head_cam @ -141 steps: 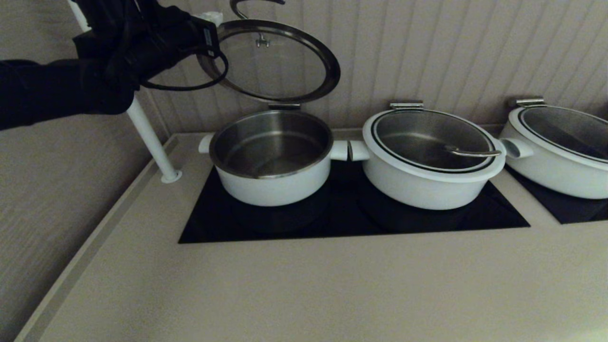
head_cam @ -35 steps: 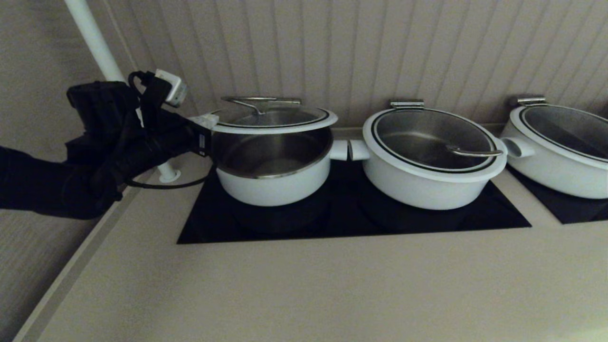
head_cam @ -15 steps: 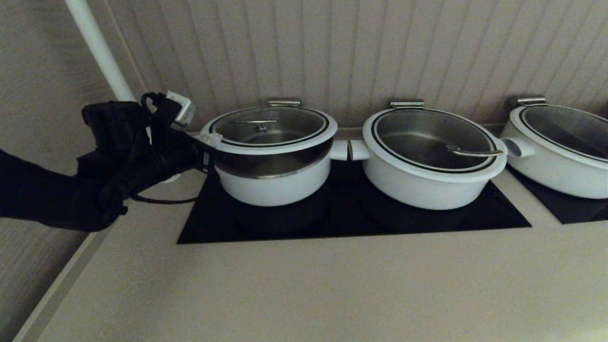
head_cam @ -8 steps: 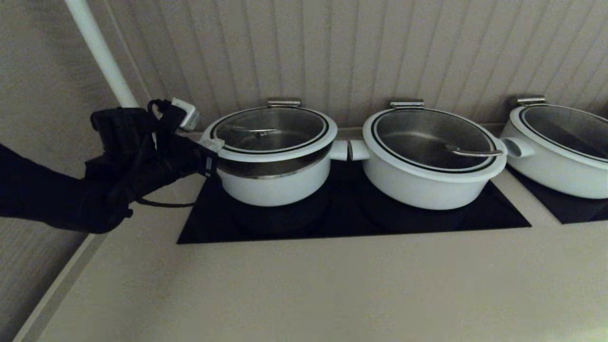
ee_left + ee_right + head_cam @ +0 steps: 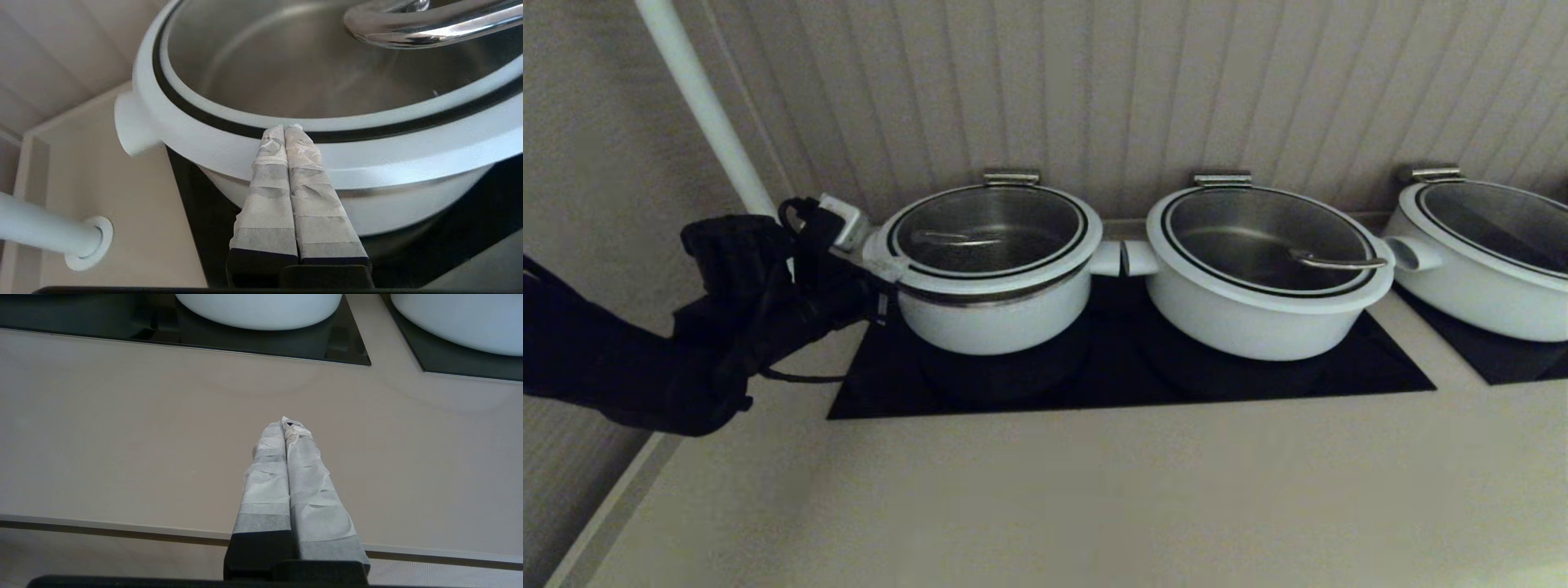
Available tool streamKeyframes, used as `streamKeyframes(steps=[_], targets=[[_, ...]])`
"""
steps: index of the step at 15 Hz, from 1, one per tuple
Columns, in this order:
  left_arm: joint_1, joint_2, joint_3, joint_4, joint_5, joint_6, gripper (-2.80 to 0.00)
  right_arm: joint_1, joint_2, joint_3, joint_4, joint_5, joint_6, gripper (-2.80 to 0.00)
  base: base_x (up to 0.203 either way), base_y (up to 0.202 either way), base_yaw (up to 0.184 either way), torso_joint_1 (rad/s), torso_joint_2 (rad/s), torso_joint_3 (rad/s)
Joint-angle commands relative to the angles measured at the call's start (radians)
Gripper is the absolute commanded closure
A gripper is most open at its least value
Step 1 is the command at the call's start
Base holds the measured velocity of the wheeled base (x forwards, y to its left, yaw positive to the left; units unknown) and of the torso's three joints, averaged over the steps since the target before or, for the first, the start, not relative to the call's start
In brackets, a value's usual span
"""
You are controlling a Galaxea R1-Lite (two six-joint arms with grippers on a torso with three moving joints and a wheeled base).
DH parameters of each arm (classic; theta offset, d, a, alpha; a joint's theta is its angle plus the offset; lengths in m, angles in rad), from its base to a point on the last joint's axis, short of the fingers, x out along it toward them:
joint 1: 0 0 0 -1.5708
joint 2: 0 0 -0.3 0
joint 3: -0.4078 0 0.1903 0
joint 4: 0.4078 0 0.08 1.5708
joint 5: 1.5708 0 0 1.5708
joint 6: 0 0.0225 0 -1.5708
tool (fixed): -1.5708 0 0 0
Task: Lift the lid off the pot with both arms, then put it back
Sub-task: Close the pot lid
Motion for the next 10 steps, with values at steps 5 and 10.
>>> streamKeyframes(steps=[5, 10], targets=[[0.000, 0.014, 0.019, -0.006, 0.000, 0.007, 0.00, 0.000, 0.002, 0.000, 0.000, 0.001, 0.000, 0.00, 0.000, 0.000, 0.000, 0.000, 0.00, 0.000], [0.000, 0.031, 0.019, -0.006, 0.012, 0.010, 0.00, 0.000, 0.002, 0.000, 0.000, 0.001, -0.002, 0.00, 0.000, 0.000, 0.000, 0.000, 0.00, 0.000]])
